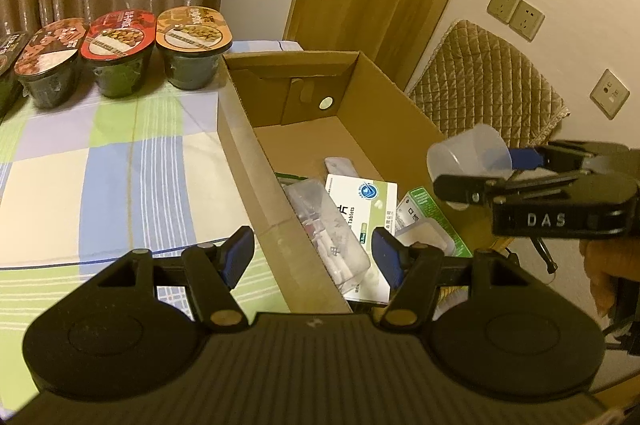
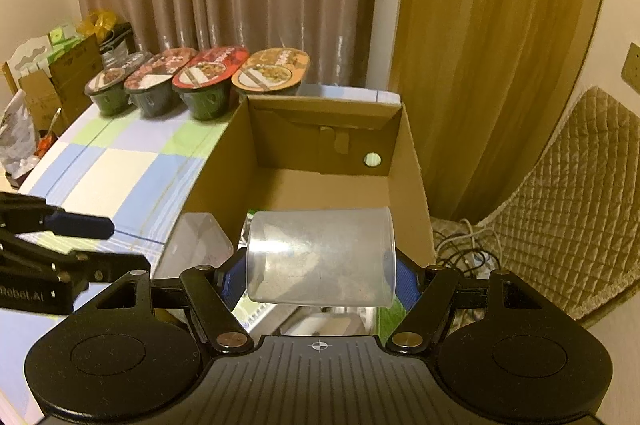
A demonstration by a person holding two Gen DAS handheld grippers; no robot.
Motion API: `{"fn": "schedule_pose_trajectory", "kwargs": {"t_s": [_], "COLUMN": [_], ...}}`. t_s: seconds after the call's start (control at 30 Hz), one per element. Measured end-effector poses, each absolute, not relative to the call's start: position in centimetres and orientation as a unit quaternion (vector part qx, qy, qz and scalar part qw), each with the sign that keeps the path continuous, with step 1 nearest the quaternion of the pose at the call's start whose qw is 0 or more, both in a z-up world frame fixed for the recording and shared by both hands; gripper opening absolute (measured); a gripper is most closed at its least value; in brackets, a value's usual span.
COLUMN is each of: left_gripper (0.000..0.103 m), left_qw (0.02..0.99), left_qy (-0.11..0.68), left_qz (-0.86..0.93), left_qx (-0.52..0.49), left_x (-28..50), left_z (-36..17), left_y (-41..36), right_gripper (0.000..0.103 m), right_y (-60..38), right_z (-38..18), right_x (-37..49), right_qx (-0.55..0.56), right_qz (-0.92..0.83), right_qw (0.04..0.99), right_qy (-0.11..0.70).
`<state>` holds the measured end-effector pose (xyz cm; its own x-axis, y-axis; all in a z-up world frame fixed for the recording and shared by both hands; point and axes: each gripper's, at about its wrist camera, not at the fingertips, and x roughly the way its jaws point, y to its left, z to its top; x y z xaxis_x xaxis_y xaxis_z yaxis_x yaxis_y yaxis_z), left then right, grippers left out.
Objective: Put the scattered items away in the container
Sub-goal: 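Open the left tool releasing its container while the right tool releases the other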
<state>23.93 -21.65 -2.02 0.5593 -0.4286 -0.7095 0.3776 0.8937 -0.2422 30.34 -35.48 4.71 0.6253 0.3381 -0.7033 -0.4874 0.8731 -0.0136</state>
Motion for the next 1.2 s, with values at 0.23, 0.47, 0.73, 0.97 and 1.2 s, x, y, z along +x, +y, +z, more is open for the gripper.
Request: {"fn": "schedule_pose_trajectory", "kwargs": {"t_s": [0.23,0.47,0.73,0.97,1.2], "left_gripper": [0.060,0.060,0.062,0.072,0.091], "left_qw": [0.882,0.883,0.884,0.888,0.900], "left_qy": [0.413,0.415,0.415,0.410,0.392], "left_qz": [-0.225,-0.220,-0.213,-0.205,-0.193], "left_qx": [-0.033,-0.028,-0.026,-0.020,-0.001], "left_x": [23.7,23.3,22.4,20.6,17.3], "left_z": [-2.2,-2.6,-2.5,-1.3,0.2], "left_y": [-21.4,-21.1,-20.8,-20.5,-20.4], "right_gripper": [0.074,0.103,0.103,0.103,0.103], "right_y": [-34.4,-34.7,-37.0,-38.6,-39.8], "right_z": [5.3,5.7,4.8,5.5,7.4], "right_x": [31.1,31.4,29.3,25.8,21.5], "right_qx": [-0.102,-0.087,-0.062,-0.033,-0.017], "right_qz": [0.235,0.222,0.195,0.181,0.176], "right_qw": [0.901,0.913,0.910,0.912,0.917], "right_qy": [0.349,0.332,0.360,0.367,0.357]}}
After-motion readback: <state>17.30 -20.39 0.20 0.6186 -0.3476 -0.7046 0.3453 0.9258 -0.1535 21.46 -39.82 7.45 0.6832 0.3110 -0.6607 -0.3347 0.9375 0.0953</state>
